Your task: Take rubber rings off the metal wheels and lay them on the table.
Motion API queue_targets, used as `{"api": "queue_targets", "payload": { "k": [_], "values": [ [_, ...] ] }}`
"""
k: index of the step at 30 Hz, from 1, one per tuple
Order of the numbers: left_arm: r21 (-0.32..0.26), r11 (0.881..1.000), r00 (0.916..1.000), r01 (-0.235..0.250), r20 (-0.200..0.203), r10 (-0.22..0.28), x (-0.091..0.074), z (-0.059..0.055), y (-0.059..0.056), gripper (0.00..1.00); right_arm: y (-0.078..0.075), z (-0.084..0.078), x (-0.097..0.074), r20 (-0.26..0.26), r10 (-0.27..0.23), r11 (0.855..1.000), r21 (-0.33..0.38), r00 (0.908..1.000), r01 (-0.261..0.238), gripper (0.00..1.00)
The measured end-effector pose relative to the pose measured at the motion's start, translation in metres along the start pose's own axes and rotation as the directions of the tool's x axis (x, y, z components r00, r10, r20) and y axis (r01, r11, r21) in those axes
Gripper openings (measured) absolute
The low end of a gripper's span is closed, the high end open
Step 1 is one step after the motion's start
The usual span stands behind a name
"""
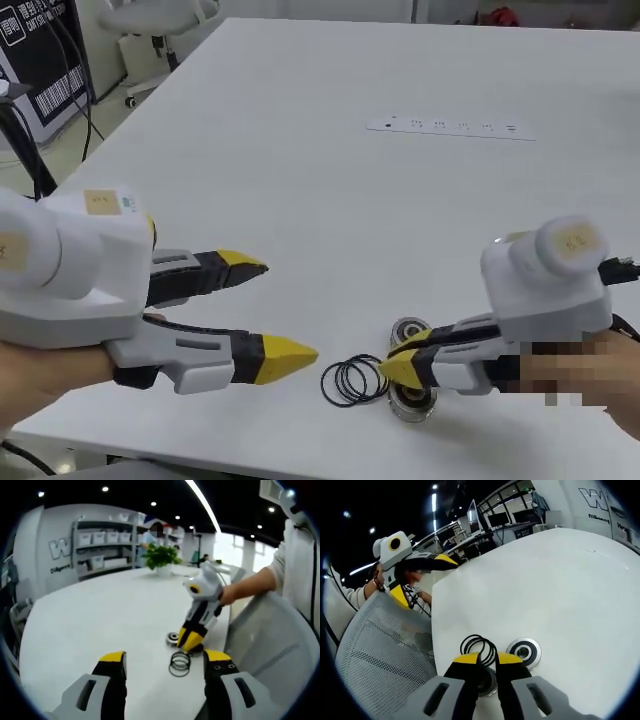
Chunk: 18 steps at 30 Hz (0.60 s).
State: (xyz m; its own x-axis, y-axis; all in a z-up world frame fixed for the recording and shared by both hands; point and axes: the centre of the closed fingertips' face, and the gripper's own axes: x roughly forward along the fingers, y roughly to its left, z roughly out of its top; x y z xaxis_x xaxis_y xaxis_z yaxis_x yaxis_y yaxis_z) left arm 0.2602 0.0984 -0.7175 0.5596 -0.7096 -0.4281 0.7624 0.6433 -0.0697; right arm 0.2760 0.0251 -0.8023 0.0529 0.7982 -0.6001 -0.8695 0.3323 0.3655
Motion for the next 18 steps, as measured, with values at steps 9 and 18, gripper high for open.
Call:
{"api": "queue_targets", "payload": {
  "k": [9,18],
  "values": [
    [-0.003,1.000,1.0000,-0.006,0.001,0.006,-0.001,0.000,0.001,0.63,-0.001,0.005,-0.006,0.033,-0.007,1.000,0.006,0.9994,0.007,0.08],
    [-0.007,1.000,0.9999,-0.011,0.002,0.011,-0.004,0.000,0.002,0.64,-0.004,0.020,-0.021,0.094,-0.026,1.000,0.013,0.9952,0.024,0.10]
  ]
}}
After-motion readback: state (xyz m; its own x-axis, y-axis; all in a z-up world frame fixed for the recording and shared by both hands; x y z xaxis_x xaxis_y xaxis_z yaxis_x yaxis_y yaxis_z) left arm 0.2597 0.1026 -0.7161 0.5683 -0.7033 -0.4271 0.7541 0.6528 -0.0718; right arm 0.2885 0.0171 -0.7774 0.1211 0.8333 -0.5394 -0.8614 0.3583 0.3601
